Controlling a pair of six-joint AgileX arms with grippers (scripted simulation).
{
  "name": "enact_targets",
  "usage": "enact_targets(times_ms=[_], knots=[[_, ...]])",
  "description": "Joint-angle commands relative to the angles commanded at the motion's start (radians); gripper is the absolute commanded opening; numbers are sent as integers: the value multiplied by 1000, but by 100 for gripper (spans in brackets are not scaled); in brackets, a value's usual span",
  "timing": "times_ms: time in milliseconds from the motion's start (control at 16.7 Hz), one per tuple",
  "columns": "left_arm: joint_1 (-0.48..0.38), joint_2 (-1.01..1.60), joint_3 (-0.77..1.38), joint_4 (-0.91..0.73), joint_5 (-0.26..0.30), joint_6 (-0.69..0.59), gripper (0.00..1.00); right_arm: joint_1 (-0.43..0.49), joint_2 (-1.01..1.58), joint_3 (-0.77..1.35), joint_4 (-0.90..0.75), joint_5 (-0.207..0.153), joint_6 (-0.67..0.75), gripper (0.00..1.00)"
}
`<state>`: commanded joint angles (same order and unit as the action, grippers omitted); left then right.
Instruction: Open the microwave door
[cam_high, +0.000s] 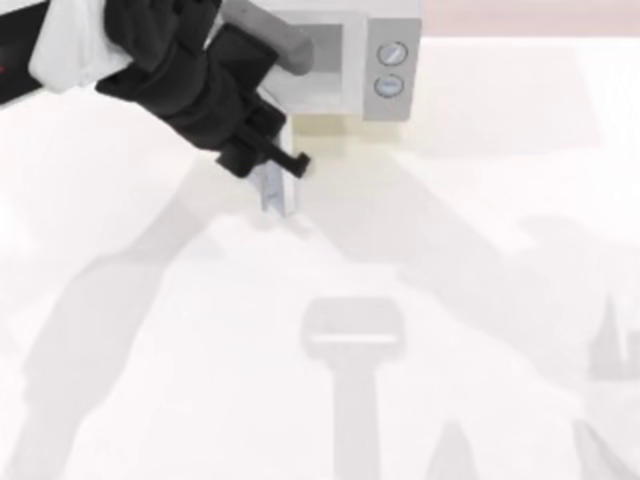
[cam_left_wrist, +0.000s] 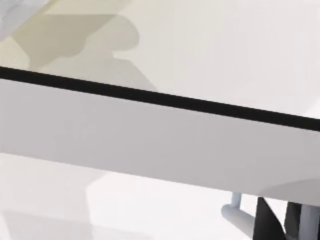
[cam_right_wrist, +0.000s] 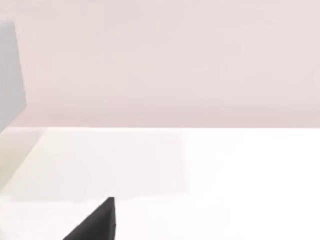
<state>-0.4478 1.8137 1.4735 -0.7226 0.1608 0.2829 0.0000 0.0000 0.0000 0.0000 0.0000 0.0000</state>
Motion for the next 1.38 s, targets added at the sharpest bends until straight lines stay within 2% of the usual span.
enact_targets(times_ms=[900, 1380], knots=[[-3, 2, -4, -1, 7, 0, 0, 0, 0, 0, 0, 0, 0, 100], [67, -38, -41, -32, 91, 175, 0, 0, 0, 0, 0, 0, 0, 100]])
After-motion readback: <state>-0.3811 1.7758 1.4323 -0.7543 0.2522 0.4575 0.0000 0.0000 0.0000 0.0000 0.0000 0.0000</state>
